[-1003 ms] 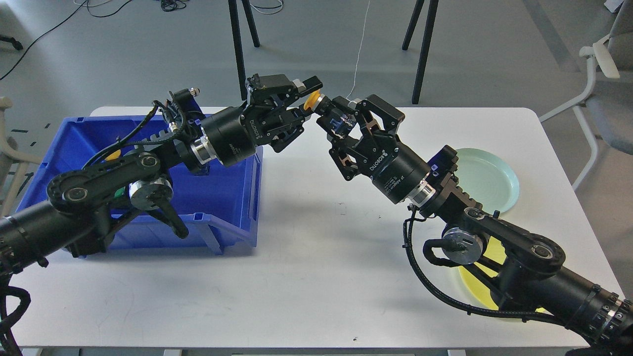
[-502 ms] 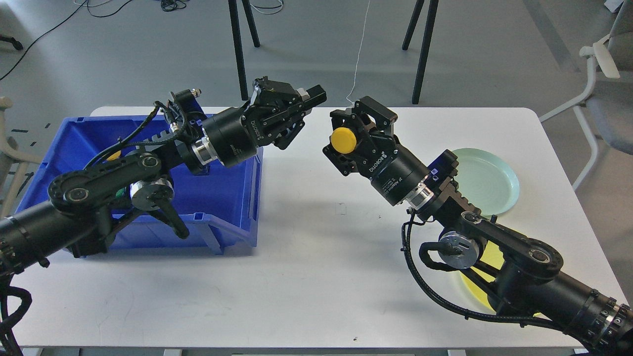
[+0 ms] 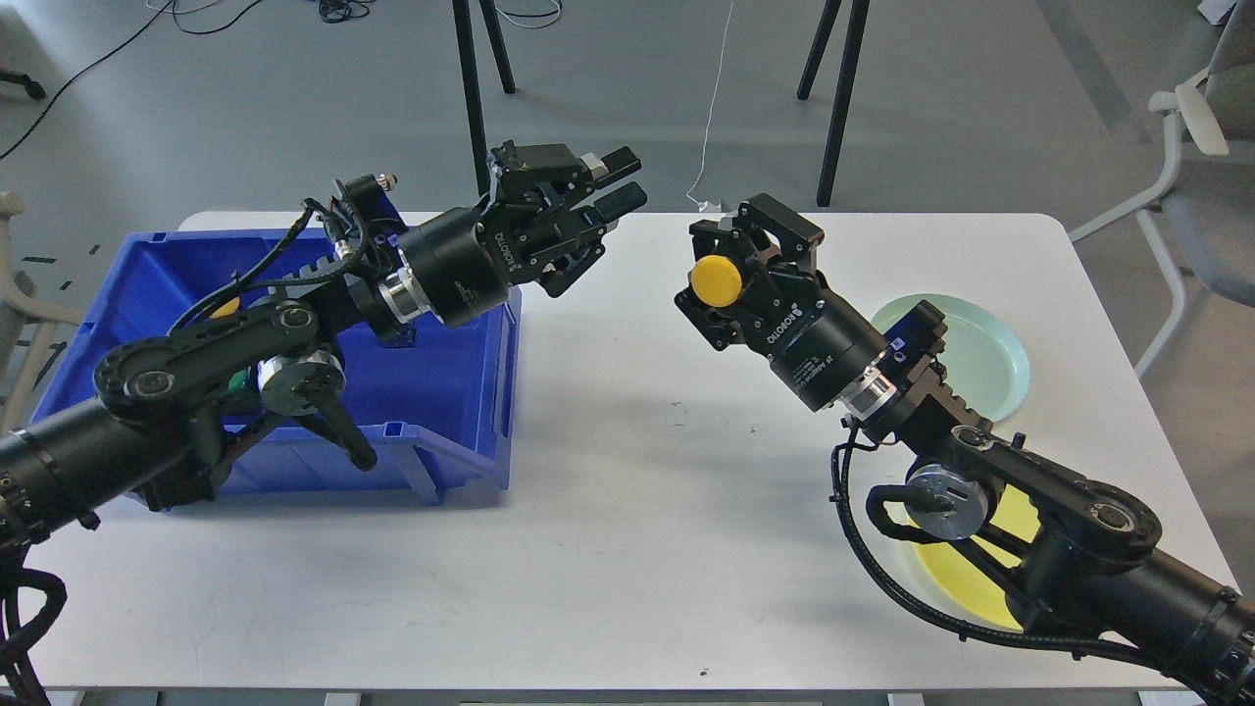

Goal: Pass button and place on color plate
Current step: 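Open the left gripper and pull the right gripper away with the button, then lower the yellow button onto the yellow plate with the right gripper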

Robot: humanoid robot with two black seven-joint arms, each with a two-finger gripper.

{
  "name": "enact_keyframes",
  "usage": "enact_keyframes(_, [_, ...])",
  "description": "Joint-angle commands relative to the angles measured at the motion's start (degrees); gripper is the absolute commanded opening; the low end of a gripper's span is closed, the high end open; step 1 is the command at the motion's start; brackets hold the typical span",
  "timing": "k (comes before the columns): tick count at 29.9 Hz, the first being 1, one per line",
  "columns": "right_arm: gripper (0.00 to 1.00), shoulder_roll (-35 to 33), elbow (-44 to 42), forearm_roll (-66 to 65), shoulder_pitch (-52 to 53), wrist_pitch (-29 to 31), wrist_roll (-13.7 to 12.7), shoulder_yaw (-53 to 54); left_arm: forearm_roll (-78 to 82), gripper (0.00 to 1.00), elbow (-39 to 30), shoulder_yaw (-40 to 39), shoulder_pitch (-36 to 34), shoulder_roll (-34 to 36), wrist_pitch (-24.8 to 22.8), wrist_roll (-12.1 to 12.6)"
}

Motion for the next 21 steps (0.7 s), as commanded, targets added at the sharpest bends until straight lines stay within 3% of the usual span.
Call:
enact_keyframes(1, [0.00,-3.6,3.2,0.0,-3.3,0.0,0.0,2.4,0.0,0.80,0.1,-2.0,1.4,-0.2,0.0,0.0])
enact_keyframes(10, [0.00,-15.3,13.0,0.0,-22.1,0.4,0.0,16.8,0.1,0.81,0.2,-2.3,2.0,-0.3,0.0,0.0])
enact_keyframes(15, [0.00,-19.3,12.6,-0.1,-33.6,0.8,0.0,24.3,0.1,0.81,0.2,-2.3,2.0,-0.3,0.0,0.0])
enact_keyframes(21, [0.00,-20.2,9.7,-0.3,-41.0,0.0,0.0,24.5,0.2,0.81,0.2,-2.3,2.0,-0.3,0.0,0.0])
